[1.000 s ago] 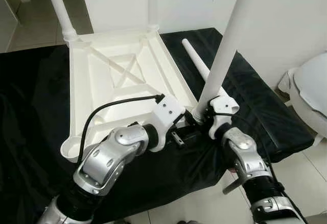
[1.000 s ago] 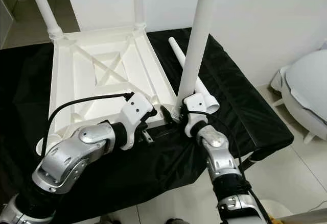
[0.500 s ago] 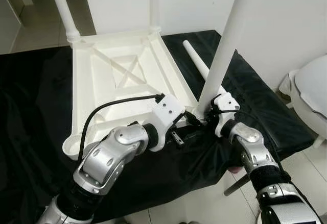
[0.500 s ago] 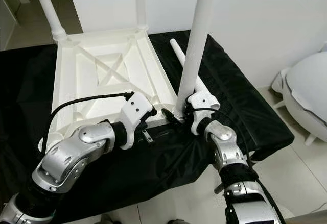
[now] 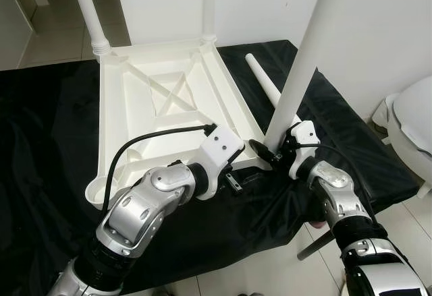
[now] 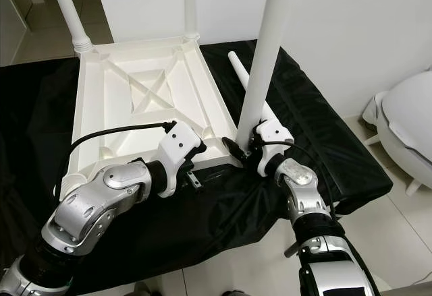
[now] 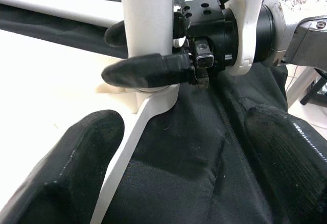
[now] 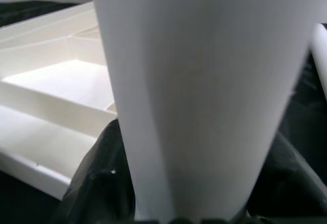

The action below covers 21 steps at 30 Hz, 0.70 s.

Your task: Building children table

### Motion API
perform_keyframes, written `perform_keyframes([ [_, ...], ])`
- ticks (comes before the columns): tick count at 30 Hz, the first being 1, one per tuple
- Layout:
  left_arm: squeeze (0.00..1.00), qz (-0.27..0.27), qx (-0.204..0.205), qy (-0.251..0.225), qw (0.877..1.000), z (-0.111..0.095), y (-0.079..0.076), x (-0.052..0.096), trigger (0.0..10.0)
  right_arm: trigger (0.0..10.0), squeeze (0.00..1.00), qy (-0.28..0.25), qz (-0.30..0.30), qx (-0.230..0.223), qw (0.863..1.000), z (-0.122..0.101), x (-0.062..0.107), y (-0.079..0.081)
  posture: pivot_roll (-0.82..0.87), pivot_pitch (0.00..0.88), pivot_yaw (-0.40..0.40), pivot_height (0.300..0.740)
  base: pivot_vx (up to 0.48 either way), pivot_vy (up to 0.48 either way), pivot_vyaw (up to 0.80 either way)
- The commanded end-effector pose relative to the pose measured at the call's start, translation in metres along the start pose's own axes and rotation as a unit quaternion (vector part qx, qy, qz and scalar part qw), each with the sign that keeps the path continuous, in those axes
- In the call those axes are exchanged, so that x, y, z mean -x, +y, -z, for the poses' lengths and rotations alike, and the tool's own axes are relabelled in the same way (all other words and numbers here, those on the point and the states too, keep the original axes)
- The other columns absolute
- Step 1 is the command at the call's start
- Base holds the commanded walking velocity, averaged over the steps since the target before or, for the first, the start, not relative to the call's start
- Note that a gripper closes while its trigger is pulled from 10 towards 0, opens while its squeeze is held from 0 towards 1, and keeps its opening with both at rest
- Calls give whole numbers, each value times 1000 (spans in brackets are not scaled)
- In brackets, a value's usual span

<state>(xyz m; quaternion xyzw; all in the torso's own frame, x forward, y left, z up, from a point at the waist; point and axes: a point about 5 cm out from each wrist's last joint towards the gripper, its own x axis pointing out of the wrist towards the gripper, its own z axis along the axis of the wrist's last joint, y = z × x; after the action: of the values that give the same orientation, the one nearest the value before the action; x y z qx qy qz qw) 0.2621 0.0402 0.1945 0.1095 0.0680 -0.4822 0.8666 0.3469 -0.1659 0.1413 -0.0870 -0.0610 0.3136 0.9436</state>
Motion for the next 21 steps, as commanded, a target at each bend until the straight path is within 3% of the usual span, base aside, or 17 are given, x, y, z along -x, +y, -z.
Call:
perform_keyframes([
  [1,0,15,3,4,1000,1,-2,1,10000,0,0,16,29,-13,999,10,3,1,-20,69,28,740,0,0,0],
  [13,0,11,7,3,1000,2,-3,2,10000,0,0,-12,106,-53,993,9,-3,21,-20,83,24,740,0,0,0],
  [19,0,8,9,4,1000,2,-3,3,10000,0,0,-8,191,-73,979,7,-8,27,-16,93,23,740,0,0,0],
  [21,0,7,11,4,1000,2,-3,3,10000,0,0,0,257,-75,964,6,-11,32,-16,94,22,740,0,0,0],
])
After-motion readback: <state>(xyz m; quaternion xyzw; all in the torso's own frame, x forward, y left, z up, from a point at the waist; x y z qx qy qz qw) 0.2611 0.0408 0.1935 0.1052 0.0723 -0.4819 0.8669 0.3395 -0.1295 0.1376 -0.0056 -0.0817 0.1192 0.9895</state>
